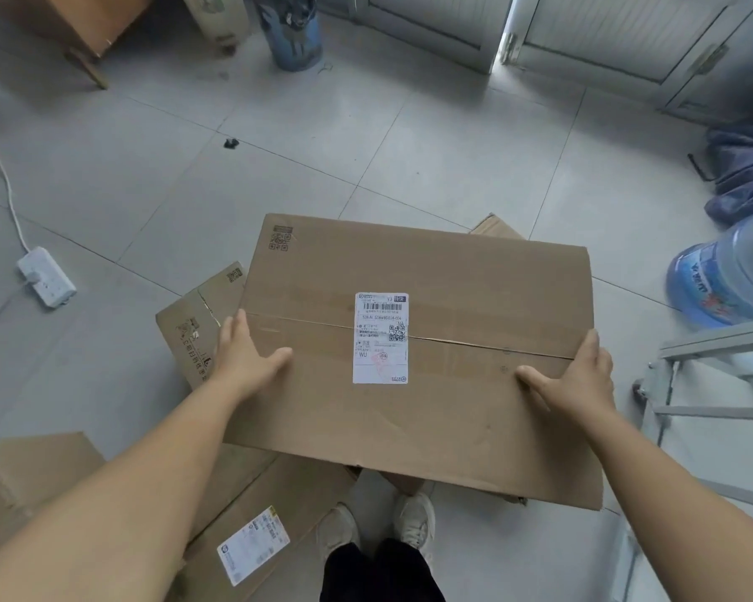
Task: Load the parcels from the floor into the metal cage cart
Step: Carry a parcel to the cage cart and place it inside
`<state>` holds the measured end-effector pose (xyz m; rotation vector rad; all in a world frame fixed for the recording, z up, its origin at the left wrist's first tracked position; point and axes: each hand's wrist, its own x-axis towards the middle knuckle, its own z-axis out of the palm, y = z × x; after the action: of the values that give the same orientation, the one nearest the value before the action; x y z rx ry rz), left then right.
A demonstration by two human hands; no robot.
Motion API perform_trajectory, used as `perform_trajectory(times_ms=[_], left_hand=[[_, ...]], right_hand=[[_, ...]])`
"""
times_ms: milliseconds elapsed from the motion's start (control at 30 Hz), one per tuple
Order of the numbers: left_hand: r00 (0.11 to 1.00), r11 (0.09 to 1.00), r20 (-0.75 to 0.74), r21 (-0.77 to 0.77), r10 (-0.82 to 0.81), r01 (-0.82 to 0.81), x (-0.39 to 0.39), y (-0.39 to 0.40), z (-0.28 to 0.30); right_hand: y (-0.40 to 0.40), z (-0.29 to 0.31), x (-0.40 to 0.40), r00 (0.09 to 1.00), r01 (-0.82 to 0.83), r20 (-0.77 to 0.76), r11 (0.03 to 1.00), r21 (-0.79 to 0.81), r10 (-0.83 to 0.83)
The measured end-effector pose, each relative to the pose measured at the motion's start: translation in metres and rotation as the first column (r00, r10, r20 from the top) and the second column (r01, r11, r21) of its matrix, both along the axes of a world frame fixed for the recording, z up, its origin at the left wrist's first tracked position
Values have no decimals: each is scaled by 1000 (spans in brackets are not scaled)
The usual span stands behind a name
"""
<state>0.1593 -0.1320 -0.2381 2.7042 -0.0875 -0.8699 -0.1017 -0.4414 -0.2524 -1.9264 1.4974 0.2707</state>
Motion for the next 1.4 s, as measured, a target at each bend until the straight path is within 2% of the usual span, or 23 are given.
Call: perform_trajectory(times_ms=[133,267,600,833,1067,1267,1400], left_hand=[[994,992,-9,-59,107,-107,10,-1,-11],[985,976,-25,-129,173,-174,19,1,-18],[981,965,53,-197,187,-173,0,1,11],[985,948,93,-298,143,-110,-16,-16,74],[986,931,160,-365,50,12,-23,-34,149],[981,888,189,-441,-51,131,-34,-52,218],[959,829,257,-506,-118,238,-50,-66,264]], right_hand=[[-7,-17,-14,989,92,112,995,33,-95],[-10,-20,-16,981,120,147,991,57,-127],[-16,11,-34,962,125,239,991,56,-135],[-22,79,-59,950,169,263,985,23,-169],[-17,166,-94,910,247,357,967,-58,-212],[3,247,-143,853,376,444,913,-156,-275],[22,300,-179,808,461,501,862,-212,-309]])
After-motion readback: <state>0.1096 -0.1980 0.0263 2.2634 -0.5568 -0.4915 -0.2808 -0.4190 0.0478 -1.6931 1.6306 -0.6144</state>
